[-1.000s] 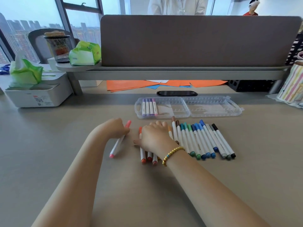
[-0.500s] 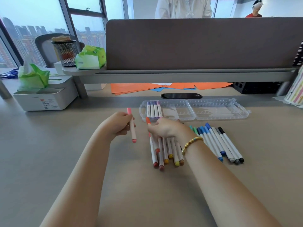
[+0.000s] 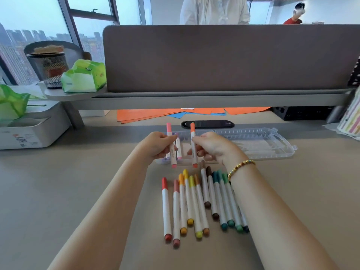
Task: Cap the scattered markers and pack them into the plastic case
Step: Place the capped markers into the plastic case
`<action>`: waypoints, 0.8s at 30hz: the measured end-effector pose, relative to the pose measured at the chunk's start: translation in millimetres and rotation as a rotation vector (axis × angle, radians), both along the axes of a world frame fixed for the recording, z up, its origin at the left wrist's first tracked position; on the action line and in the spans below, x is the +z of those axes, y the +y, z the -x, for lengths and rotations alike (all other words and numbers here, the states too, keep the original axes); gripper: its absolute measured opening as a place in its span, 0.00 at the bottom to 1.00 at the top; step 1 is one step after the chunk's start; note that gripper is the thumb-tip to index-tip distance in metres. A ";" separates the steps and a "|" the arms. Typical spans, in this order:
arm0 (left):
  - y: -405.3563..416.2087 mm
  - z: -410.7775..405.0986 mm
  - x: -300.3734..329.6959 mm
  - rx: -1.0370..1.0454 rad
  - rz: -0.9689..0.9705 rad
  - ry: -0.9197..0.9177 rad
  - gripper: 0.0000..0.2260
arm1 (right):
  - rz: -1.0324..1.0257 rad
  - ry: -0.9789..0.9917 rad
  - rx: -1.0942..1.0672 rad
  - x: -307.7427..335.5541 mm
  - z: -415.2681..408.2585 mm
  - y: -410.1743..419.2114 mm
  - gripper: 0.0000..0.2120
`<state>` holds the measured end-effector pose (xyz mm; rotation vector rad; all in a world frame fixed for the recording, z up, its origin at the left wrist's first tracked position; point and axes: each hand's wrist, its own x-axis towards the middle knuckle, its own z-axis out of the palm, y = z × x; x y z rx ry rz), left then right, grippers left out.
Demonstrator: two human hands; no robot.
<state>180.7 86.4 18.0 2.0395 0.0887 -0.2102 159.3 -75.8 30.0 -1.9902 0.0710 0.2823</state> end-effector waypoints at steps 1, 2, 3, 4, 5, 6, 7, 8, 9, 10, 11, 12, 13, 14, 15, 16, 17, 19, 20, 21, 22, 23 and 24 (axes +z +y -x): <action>-3.2 -4.5 -0.2 0.011 -0.035 -0.014 0.15 | -0.022 -0.003 -0.017 -0.3 -3.8 -3.6 0.10; -6.9 -8.5 -0.9 0.021 -0.093 -0.031 0.16 | -0.029 -0.011 -0.031 -0.7 -6.4 -6.6 0.10; -11.5 -12.1 -1.0 0.030 -0.153 -0.051 0.16 | -0.024 -0.020 -0.042 -1.2 -8.5 -9.0 0.10; -16.1 -16.1 -1.5 0.039 -0.193 -0.071 0.16 | -0.012 -0.027 -0.049 -1.9 -10.8 -10.6 0.10; -20.1 -20.4 -2.3 0.044 -0.217 -0.079 0.15 | 0.004 -0.029 -0.052 -2.5 -12.8 -11.7 0.10; -23.8 -24.7 -2.9 0.045 -0.232 -0.074 0.14 | 0.018 -0.026 -0.052 -3.0 -15.1 -12.0 0.09; -26.7 -29.4 -3.9 0.036 -0.250 -0.061 0.14 | 0.026 -0.020 -0.050 -3.0 -17.2 -12.3 0.09; -28.9 -34.3 -4.5 0.023 -0.278 -0.051 0.14 | 0.030 -0.015 -0.048 -2.7 -20.1 -12.9 0.09; -30.4 -39.7 -5.3 0.008 -0.310 -0.048 0.14 | 0.030 -0.010 -0.050 -2.2 -23.1 -14.0 0.08; -31.3 -45.6 -7.0 -0.005 -0.339 -0.052 0.14 | 0.027 -0.007 -0.055 -1.9 -26.5 -15.4 0.08; -31.8 -50.5 -8.7 -0.010 -0.370 -0.059 0.14 | 0.025 -0.005 -0.062 -1.8 -29.3 -17.3 0.08; -32.4 -54.6 -10.9 -0.013 -0.408 -0.064 0.14 | 0.025 -0.005 -0.069 -2.1 -32.1 -18.9 0.08; -33.4 -57.3 -12.9 -0.016 -0.453 -0.072 0.15 | 0.026 -0.005 -0.077 -2.3 -33.8 -20.8 0.08; -34.8 -58.7 -14.8 -0.020 -0.496 -0.081 0.16 | 0.028 -0.004 -0.085 -2.9 -35.7 -22.6 0.08; -36.6 -58.7 -16.2 -0.025 -0.524 -0.087 0.15 | 0.033 -0.003 -0.093 -3.8 -36.5 -24.0 0.08; -39.3 -57.9 -16.6 -0.028 -0.528 -0.091 0.13 | 0.038 -0.003 -0.098 -4.9 -37.1 -25.0 0.09; -41.9 -56.5 -16.8 -0.035 -0.528 -0.094 0.11 | 0.038 -0.002 -0.101 -6.2 -37.6 -25.7 0.09; -47.0 -53.2 -16.7 -0.056 -0.584 -0.126 0.16 | 0.008 0.004 -0.107 -9.6 -39.4 -25.0 0.08; -48.8 -52.1 -17.6 -0.066 -0.633 -0.150 0.18 | -0.006 0.009 -0.110 -11.3 -40.2 -23.9 0.08; -49.9 -51.4 -18.9 -0.074 -0.672 -0.175 0.20 | -0.011 0.011 -0.113 -12.7 -40.6 -22.7 0.07; -50.8 -50.9 -20.7 -0.078 -0.692 -0.192 0.21 | -0.009 0.009 -0.116 -13.9 -41.0 -21.3 0.07; -51.3 -50.3 -22.5 -0.077 -0.699 -0.201 0.22 | -0.006 0.006 -0.118 -14.7 -41.1 -20.2 0.07; -51.6 -50.4 -24.7 -0.075 -0.706 -0.208 0.22 | -0.006 0.004 -0.119 -15.4 -41.4 -19.2 0.07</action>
